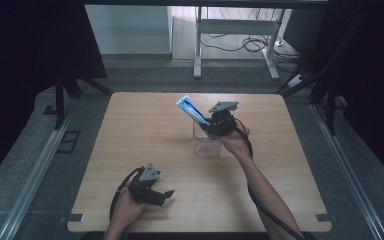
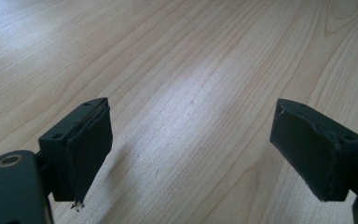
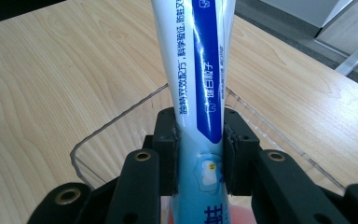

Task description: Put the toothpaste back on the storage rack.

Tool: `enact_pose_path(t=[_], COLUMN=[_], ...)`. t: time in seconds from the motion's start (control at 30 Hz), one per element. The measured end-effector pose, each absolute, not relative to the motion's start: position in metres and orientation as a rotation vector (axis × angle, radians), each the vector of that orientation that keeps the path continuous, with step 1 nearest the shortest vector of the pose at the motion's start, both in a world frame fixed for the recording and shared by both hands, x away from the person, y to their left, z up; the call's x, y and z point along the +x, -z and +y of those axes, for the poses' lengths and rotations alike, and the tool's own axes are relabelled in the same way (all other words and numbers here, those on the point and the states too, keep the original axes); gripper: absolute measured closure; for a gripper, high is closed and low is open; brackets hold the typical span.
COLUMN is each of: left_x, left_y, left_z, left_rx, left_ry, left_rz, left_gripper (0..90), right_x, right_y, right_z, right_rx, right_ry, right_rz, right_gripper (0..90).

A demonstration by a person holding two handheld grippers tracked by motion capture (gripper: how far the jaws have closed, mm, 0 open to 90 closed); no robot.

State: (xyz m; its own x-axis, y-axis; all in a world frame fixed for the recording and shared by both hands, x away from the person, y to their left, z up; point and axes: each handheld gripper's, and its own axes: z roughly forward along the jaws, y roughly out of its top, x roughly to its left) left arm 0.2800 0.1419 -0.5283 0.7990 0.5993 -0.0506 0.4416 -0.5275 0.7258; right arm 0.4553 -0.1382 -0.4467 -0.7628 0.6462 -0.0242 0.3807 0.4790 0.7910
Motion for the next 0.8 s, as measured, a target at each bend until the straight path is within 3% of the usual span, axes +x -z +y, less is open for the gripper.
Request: enact_pose_path(t=[0.8], left_x=[0.28], left_y=[0.53], left_z=[0.14], left_rx=[2.223], left_ry=[-0.263], left_rz=[0.76], left_gripper=[13.1], right_x=[0.452], right_y=[0.459], right_z=[-0.144], right_rx=[0.855], right_ry=[-1.075], right_rz=[2.482], right_gripper=[68.8])
